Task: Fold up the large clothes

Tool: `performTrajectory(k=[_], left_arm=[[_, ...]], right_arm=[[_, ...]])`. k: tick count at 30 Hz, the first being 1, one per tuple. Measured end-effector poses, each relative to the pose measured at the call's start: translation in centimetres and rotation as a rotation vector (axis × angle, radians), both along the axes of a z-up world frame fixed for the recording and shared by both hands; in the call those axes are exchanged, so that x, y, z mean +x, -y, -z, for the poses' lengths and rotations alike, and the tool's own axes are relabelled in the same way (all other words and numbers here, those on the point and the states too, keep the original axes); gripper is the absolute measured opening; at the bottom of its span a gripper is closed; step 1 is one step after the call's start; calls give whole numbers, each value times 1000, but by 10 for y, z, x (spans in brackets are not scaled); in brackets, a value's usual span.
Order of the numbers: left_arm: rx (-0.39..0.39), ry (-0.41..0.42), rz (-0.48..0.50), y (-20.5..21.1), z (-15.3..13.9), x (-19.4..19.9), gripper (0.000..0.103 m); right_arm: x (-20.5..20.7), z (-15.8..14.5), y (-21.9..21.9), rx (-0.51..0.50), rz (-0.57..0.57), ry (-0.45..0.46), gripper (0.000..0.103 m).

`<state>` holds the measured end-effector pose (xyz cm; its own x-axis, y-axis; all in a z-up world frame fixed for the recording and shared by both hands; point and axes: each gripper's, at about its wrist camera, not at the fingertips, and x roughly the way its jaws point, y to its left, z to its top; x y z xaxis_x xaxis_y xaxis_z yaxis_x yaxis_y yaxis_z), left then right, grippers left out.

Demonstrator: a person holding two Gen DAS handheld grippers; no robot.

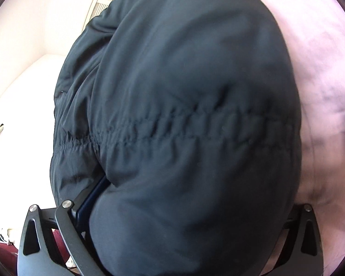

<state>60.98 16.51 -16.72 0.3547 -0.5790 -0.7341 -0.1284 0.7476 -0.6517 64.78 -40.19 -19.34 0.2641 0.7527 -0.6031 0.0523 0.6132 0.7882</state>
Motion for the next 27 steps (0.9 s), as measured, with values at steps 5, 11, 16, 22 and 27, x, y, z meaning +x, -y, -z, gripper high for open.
performTrajectory(k=[5,11,16,22,27], left_arm=[[-1,-11,-5,0,7,2,102],[-5,-11,-30,4,16,4,102],[24,1,-46,-2,15,-11,101],[-13,7,-45,6,9,-22,70],[-14,34,-24,24,-10,-32,35]], right_arm=[[-1,9,1,3,5,-3,103],[4,10,-8,22,-5,-18,103],[2,7,-15,30,18,-1,103],[-8,2,-19,90,37,-1,91],[-10,-10,-27,117,16,28,52]])
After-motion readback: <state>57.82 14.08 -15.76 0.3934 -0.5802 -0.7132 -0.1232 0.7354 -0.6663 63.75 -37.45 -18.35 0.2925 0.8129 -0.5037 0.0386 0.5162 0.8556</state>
